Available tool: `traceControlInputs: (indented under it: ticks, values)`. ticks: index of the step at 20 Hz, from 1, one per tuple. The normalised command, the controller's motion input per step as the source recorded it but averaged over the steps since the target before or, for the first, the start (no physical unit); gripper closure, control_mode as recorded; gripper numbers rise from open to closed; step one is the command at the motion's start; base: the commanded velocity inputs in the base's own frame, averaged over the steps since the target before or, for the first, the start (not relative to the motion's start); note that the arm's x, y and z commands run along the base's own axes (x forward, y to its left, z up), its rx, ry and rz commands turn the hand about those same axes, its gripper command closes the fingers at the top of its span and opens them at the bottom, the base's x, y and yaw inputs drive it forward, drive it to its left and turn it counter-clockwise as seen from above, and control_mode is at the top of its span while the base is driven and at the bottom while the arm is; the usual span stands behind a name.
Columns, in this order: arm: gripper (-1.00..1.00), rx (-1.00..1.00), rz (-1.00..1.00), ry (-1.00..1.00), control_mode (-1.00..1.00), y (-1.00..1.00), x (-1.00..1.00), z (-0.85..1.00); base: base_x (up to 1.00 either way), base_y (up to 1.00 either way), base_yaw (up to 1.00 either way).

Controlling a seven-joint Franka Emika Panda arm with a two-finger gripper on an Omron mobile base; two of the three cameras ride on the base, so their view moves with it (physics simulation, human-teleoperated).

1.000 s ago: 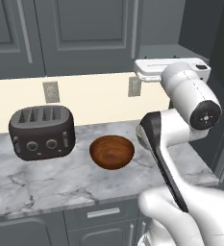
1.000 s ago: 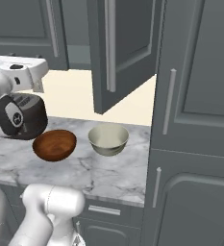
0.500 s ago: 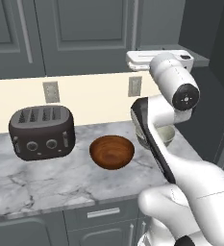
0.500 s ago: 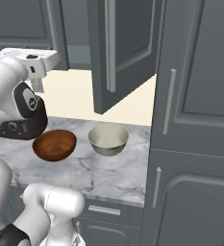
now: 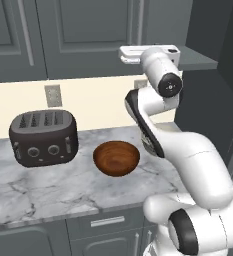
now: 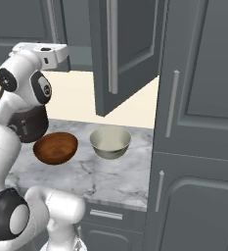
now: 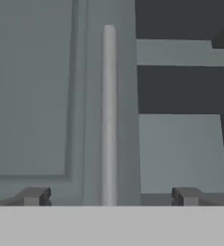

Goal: Open the cabinet. Pick the bowls from the counter and place them in the cabinet. Then close the cabinet.

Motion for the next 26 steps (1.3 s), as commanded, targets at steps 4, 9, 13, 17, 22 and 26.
traceControlInputs:
  ticks: [4, 9, 13, 17, 22, 26]
  values:
    - [-1.00, 0.00, 0.00, 0.00, -1.00, 0.00, 0.99, 0.00, 0.00, 0.00, 0.00]
    - [-1.00, 0.00, 0.00, 0.00, -1.00, 0.00, 1.00, 0.00, 0.00, 0.00, 0.00]
    - [-1.00, 0.00, 0.00, 0.00, -1.00, 0.00, 0.98, 0.00, 0.00, 0.00, 0.00]
    - [1.00, 0.00, -0.01, 0.00, -1.00, 0.00, 0.16, 0.00, 0.00, 0.00, 0.00]
    - [1.00, 0.00, 0.00, 0.00, -1.00, 0.00, 0.00, 0.00, 0.00, 0.00, 0.00]
    - [1.00, 0.03, 0.00, 0.05, -1.00, 0.40, -0.23, 0.00, 0.00, 0.00, 0.00]
